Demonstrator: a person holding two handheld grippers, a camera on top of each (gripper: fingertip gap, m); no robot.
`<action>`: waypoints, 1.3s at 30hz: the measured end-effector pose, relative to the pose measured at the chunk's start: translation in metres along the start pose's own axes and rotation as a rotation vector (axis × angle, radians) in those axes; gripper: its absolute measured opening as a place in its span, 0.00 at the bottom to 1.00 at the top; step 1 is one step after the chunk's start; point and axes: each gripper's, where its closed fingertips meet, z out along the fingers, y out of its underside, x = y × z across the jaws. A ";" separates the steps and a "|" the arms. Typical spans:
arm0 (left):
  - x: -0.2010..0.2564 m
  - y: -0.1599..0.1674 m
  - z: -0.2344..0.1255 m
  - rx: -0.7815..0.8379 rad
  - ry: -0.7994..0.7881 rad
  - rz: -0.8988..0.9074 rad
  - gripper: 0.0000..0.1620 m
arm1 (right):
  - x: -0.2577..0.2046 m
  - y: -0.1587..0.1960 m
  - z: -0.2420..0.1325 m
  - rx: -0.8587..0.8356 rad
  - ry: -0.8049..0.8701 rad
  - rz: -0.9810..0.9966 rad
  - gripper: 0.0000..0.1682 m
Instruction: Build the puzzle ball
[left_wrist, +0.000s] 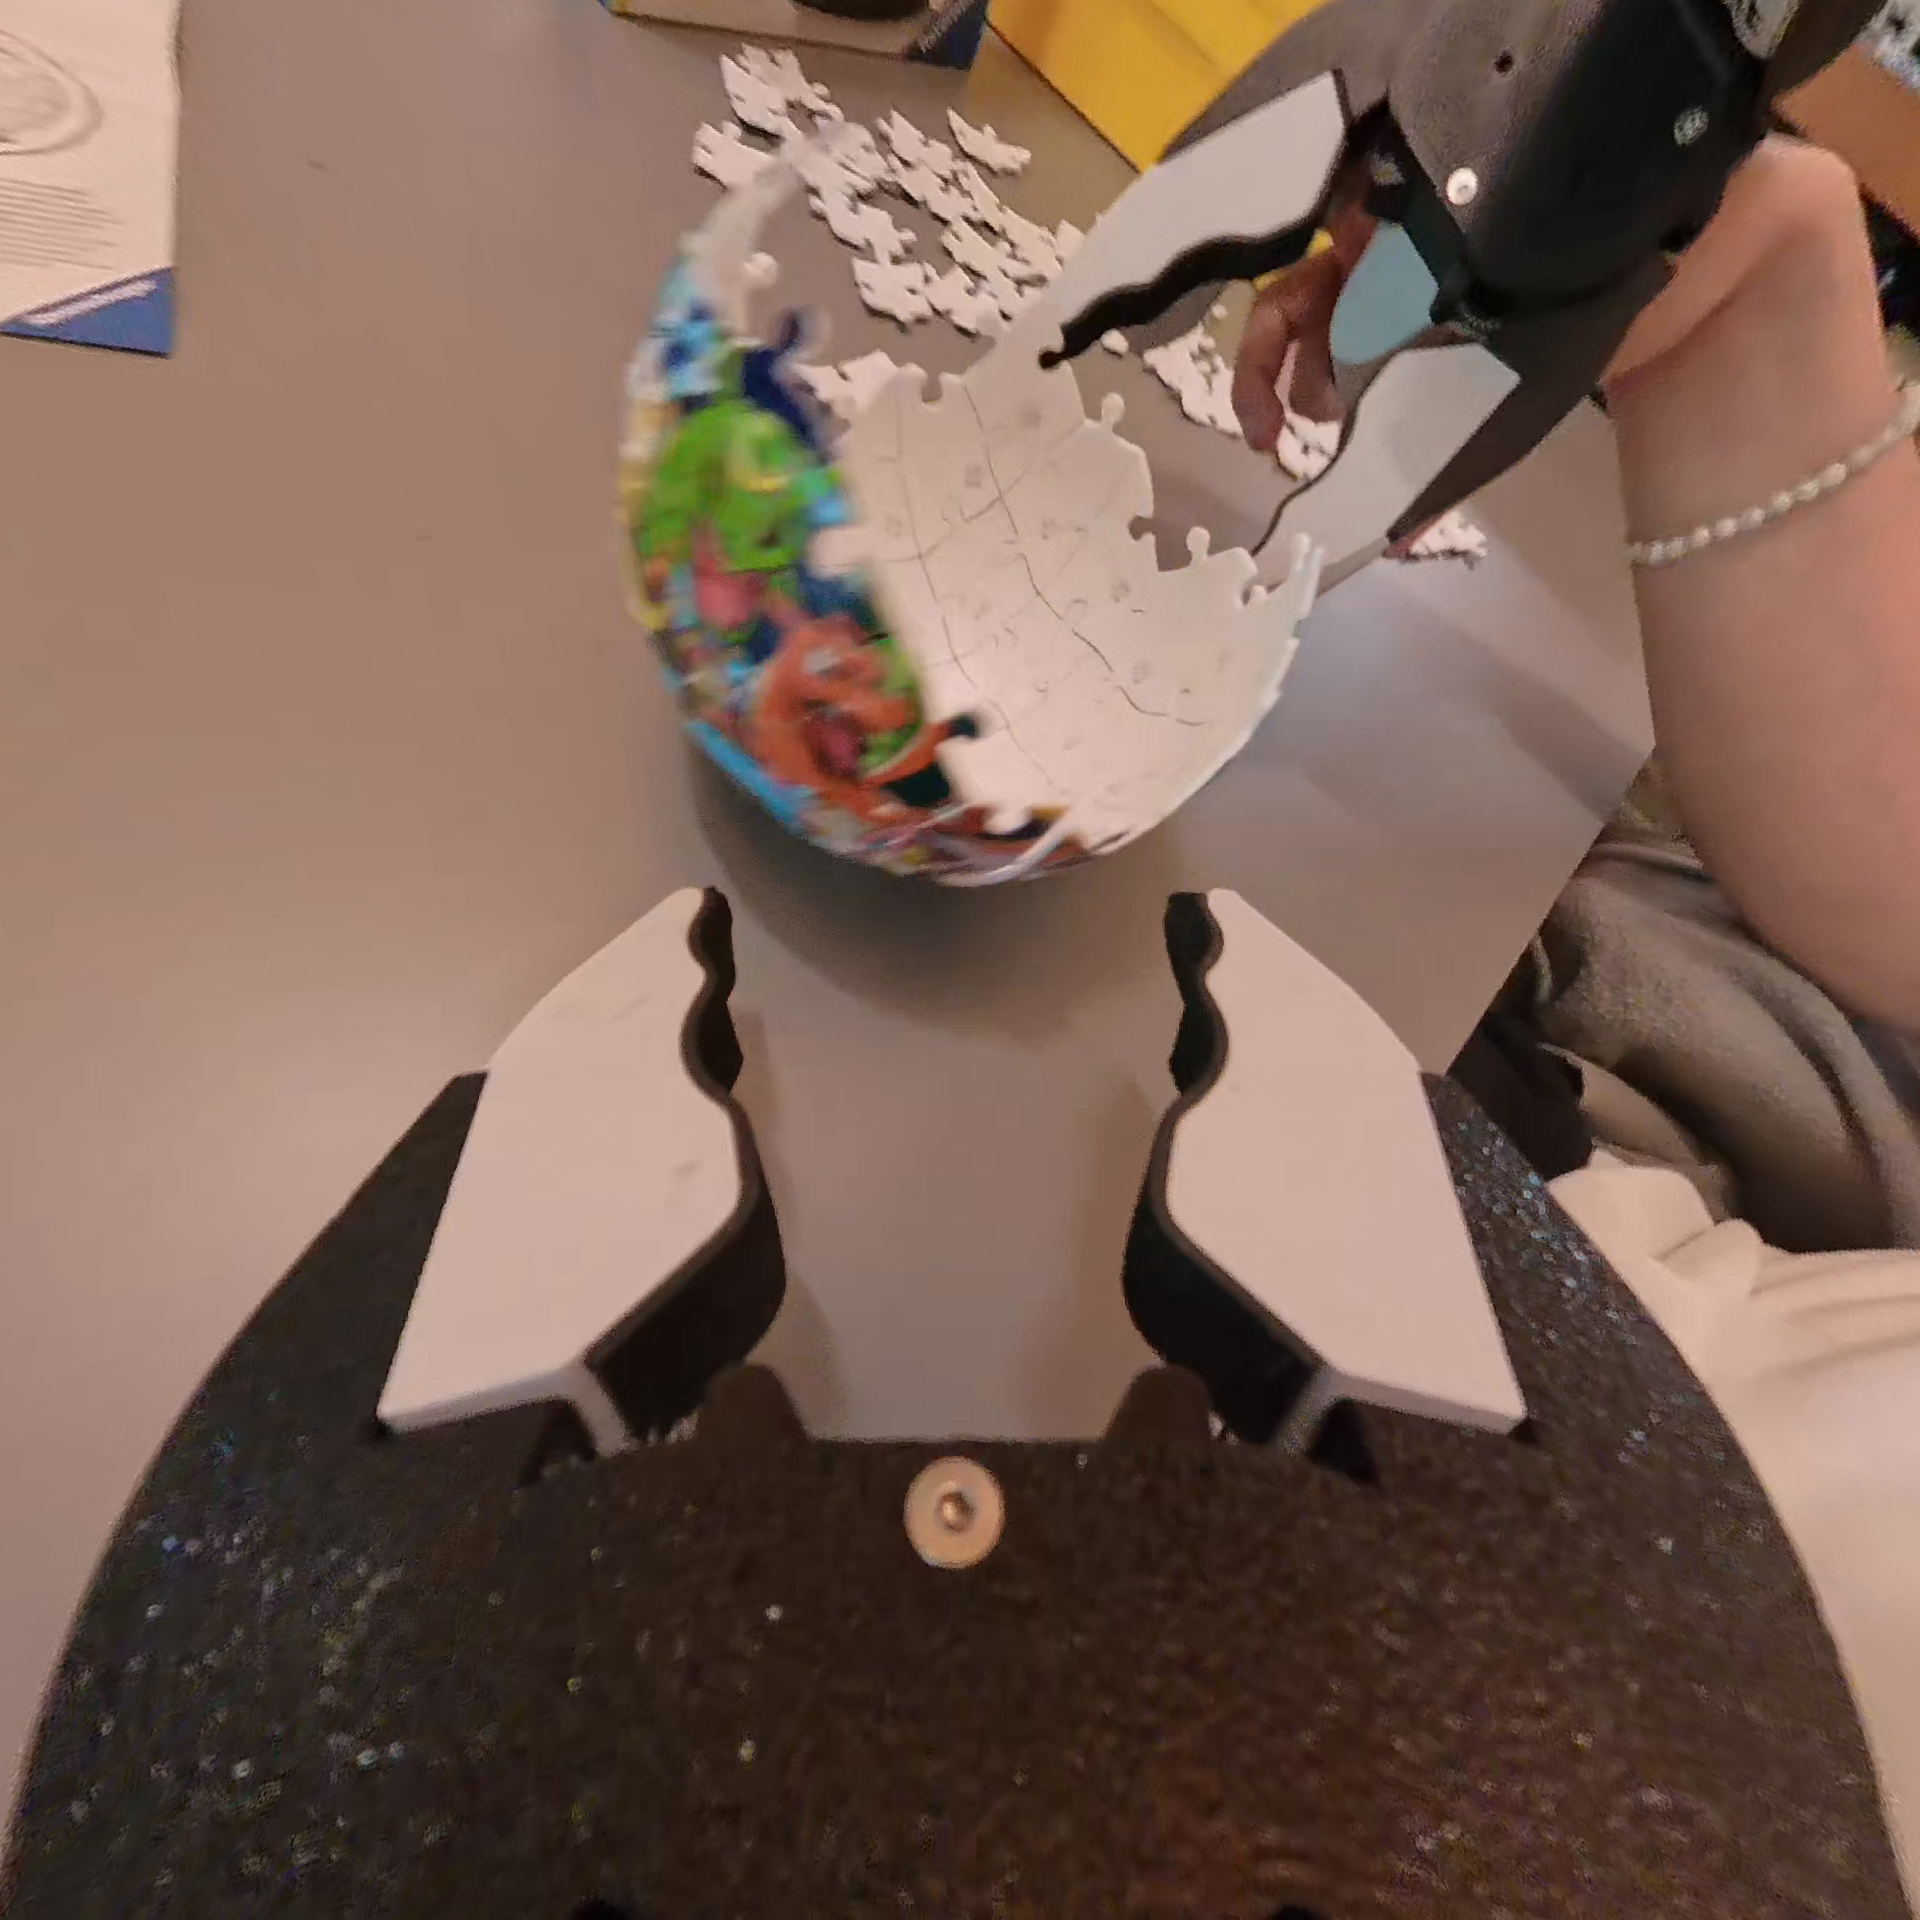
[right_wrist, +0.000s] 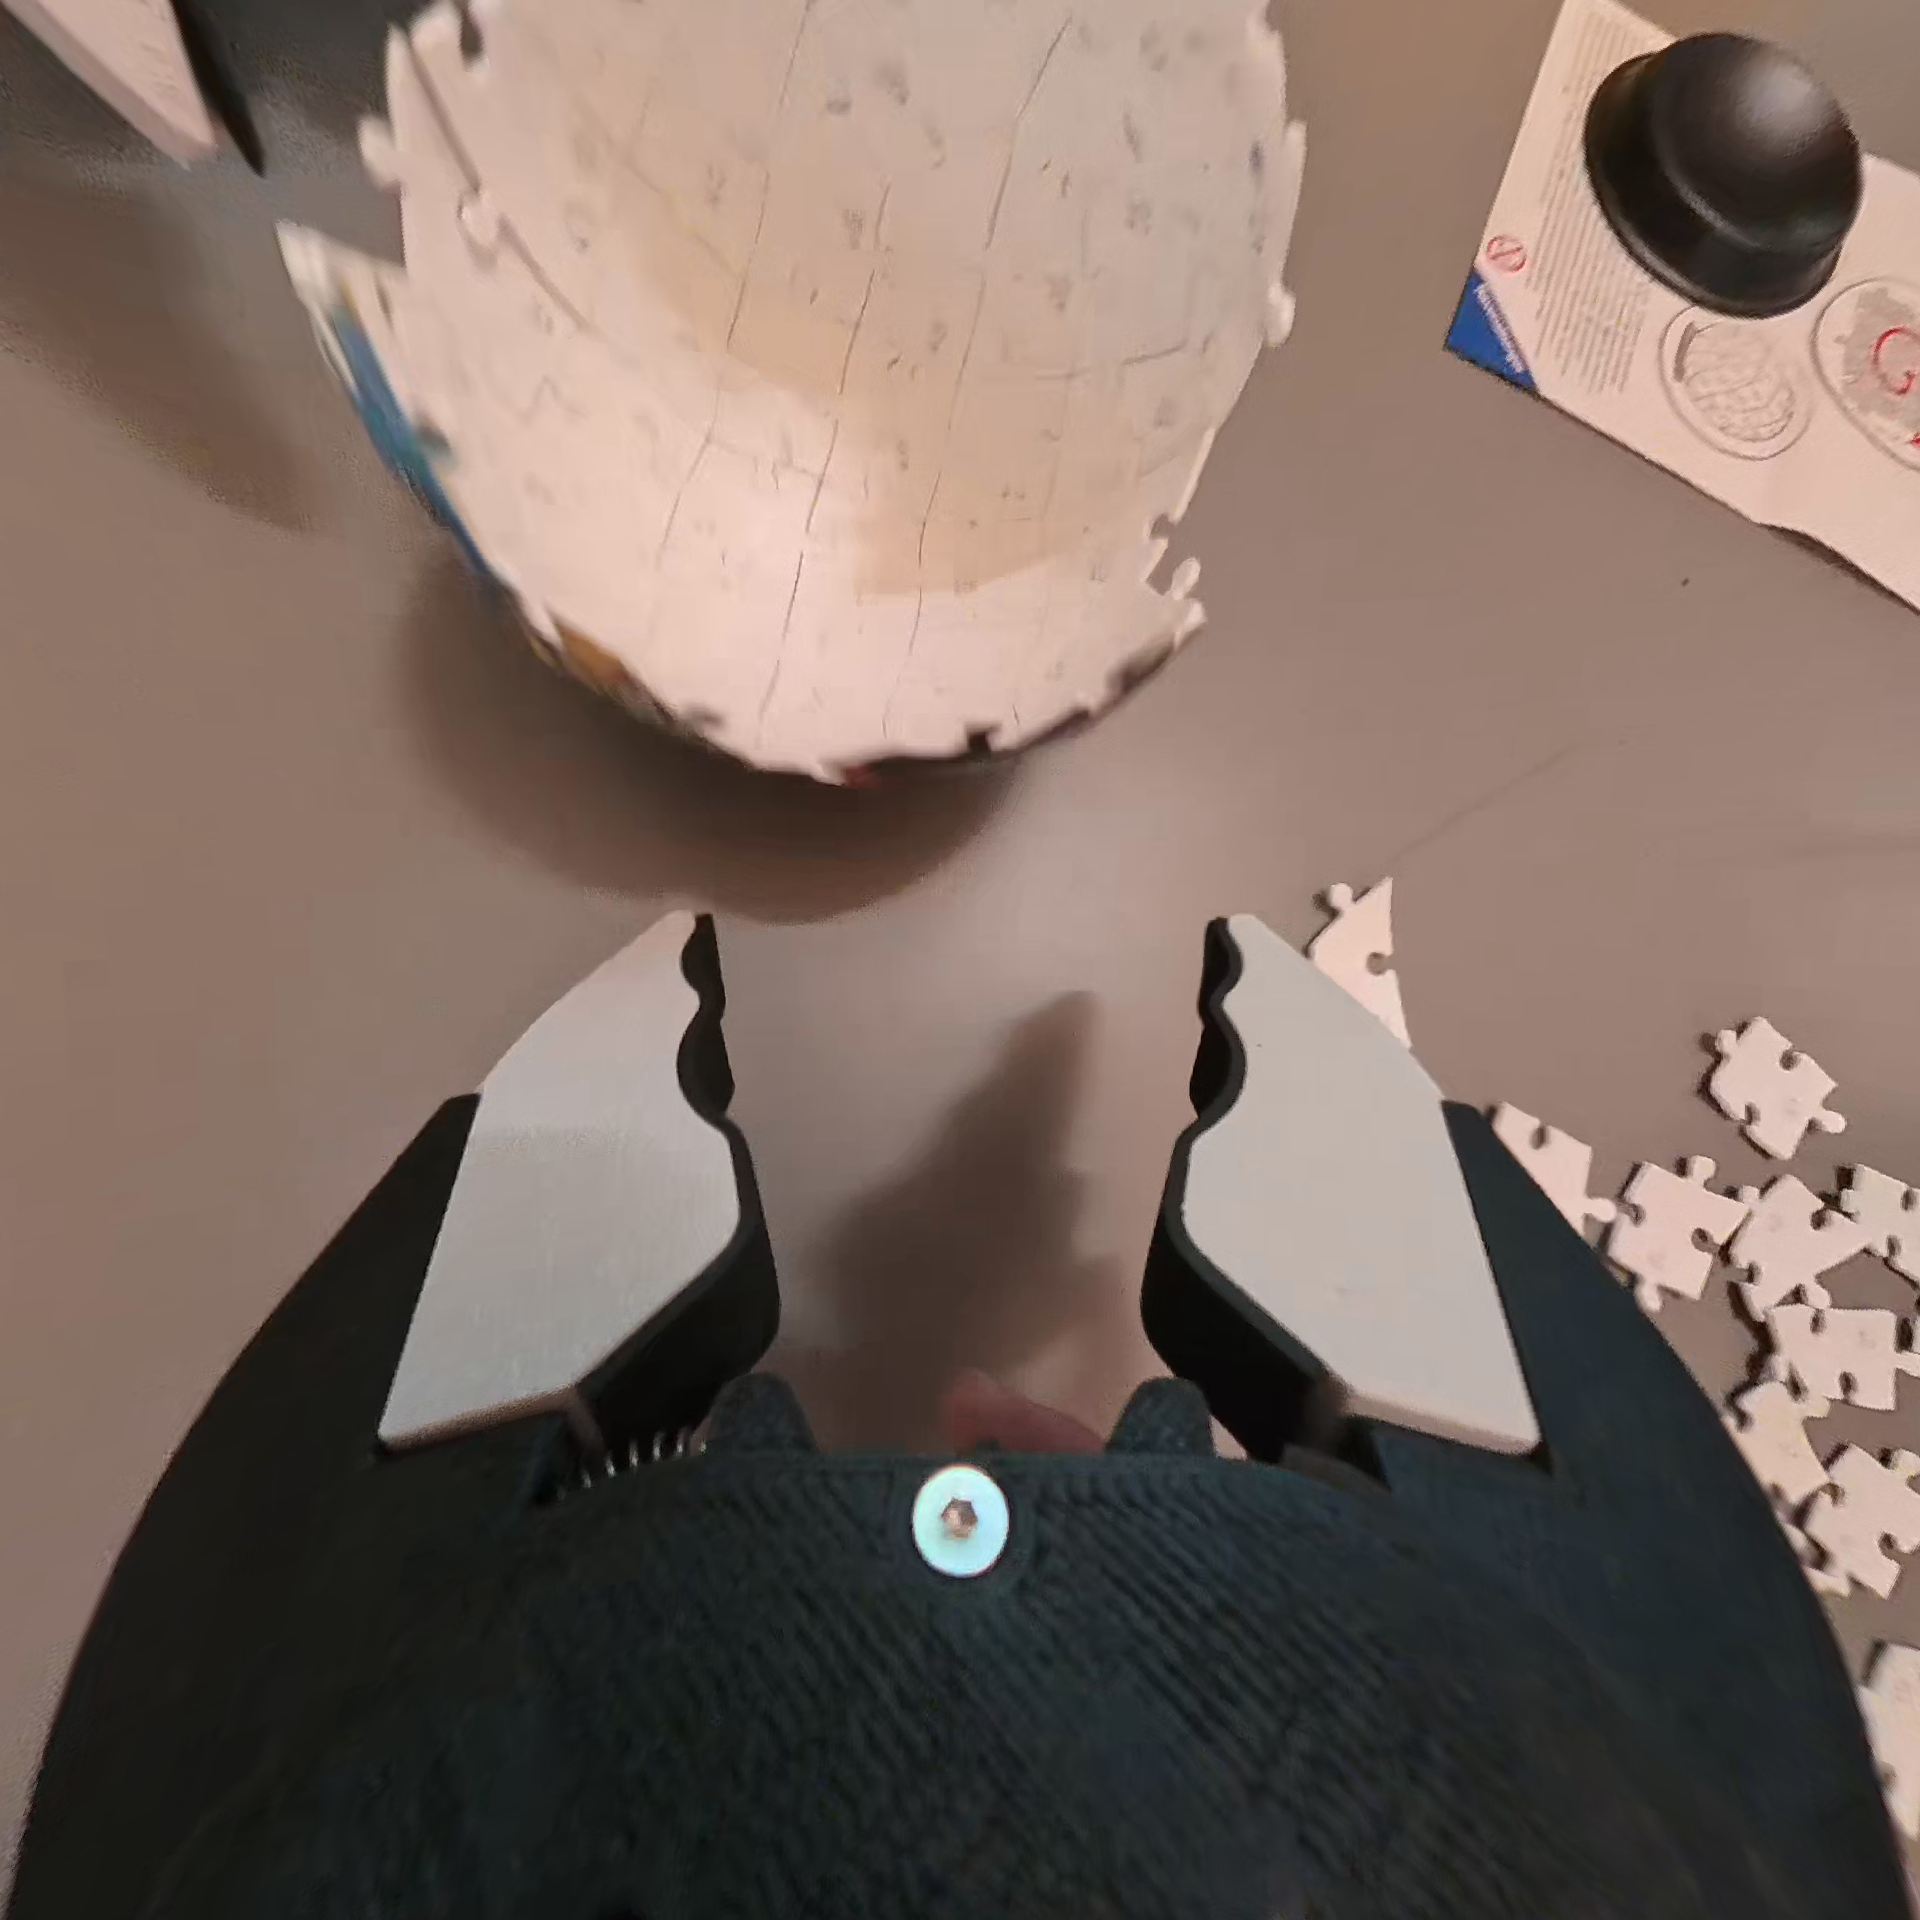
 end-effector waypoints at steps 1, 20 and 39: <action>0.004 0.002 0.005 -0.016 0.003 0.026 0.50 | 0.000 0.003 0.001 -0.019 0.005 -0.015 0.52; -0.011 -0.008 0.024 -0.045 -0.216 0.085 0.46 | 0.008 -0.017 0.018 0.088 0.059 0.061 0.45; -0.016 -0.008 0.009 -0.071 -0.276 0.062 0.53 | 0.085 0.022 -0.065 0.267 0.341 0.410 0.23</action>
